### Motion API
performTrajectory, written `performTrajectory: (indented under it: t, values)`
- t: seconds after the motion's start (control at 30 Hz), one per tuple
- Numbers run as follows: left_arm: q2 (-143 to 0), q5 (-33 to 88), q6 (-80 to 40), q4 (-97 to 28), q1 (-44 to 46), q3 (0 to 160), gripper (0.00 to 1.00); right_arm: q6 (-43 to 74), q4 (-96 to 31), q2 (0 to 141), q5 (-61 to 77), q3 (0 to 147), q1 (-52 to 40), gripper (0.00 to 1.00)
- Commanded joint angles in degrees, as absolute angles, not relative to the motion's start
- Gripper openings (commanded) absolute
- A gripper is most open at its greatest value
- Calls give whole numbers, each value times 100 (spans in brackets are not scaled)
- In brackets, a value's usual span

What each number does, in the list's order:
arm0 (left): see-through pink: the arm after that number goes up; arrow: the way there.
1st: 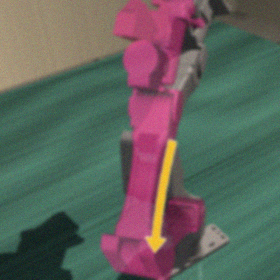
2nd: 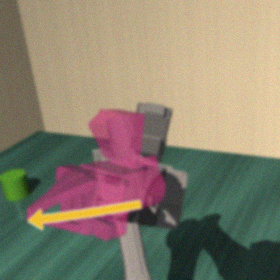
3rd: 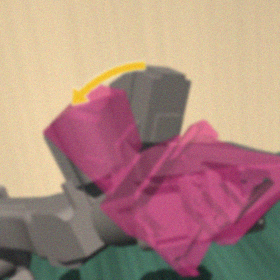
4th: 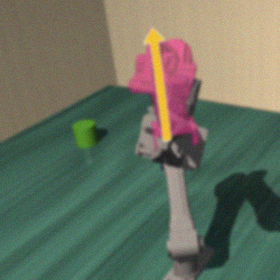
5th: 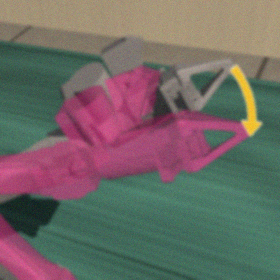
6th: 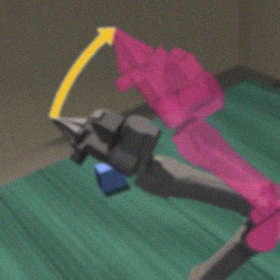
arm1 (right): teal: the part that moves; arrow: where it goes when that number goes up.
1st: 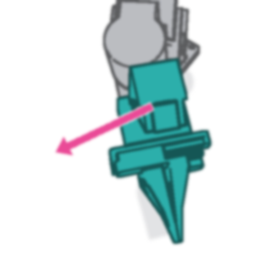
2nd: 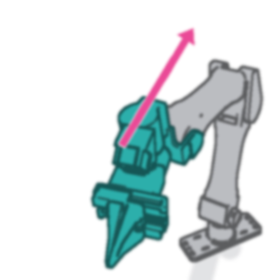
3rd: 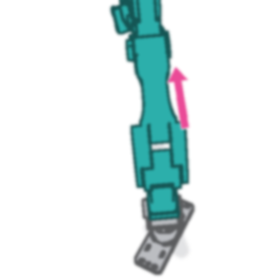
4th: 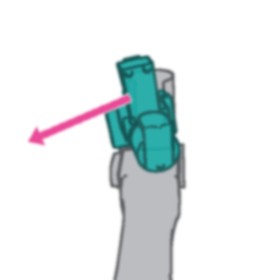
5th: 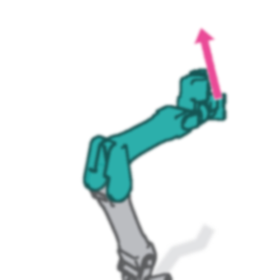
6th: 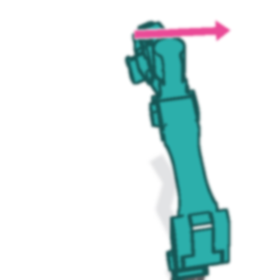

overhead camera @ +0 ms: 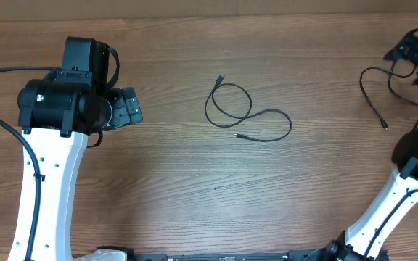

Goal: Untangle cables

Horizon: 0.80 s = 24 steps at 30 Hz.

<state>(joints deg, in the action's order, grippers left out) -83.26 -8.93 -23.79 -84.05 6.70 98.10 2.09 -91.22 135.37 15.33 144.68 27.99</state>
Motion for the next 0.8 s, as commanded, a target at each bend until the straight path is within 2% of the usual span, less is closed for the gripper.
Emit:
performTrajectory:
  t: [0.0, 0.23, 0.6, 0.77]
  values:
    - [-8283, -871, -2327, -8399, 650, 9874, 100, -257, -9310, 13548, 1839, 14459, 2515, 100]
    - [-8283, -871, -2327, -8399, 650, 9874, 100, -1234, -9548, 13548, 2346, 14459, 1820, 100]
    - [-8283, -871, -2327, -8399, 650, 9874, 100, -1203, -9690, 13548, 2300, 14459, 425, 100]
    - [-8283, -871, -2327, -8399, 650, 9874, 100, 38, -9647, 13552, 2257, 14457, -8, 100]
